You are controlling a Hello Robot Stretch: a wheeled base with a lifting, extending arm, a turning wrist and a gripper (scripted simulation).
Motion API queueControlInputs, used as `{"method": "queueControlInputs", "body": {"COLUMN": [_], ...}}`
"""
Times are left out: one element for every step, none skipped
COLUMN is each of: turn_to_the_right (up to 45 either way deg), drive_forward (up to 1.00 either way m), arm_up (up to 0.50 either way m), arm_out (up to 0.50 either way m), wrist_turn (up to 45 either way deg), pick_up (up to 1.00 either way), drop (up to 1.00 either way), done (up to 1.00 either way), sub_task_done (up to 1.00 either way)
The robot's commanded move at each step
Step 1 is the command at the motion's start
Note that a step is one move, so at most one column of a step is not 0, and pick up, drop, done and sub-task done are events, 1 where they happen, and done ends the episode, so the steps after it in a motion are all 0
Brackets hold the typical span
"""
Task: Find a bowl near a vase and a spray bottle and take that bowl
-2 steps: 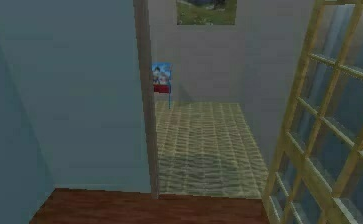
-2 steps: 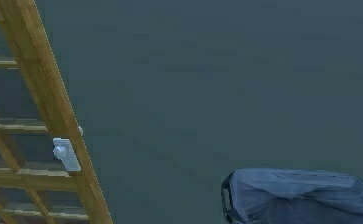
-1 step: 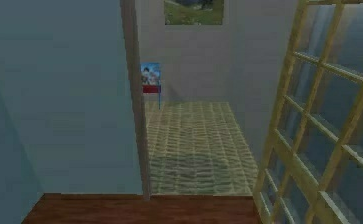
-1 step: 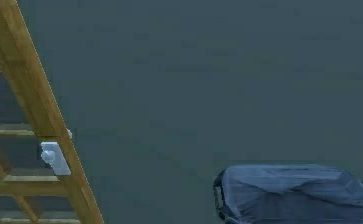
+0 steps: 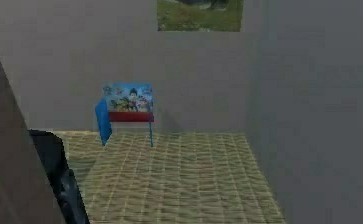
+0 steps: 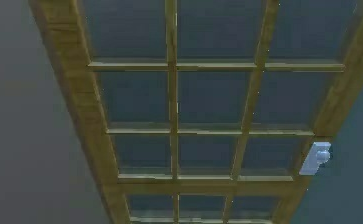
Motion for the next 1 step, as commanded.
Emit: {"method": "queueControlInputs", "body": {"turn_to_the_right": [0.0], "drive_forward": [0.90], "arm_up": [0.00], "arm_out": [0.00], "wrist_turn": [0.0], "pick_up": [0.00], "drop": [0.00], "done": [0.00], "sub_task_done": [0.00]}}
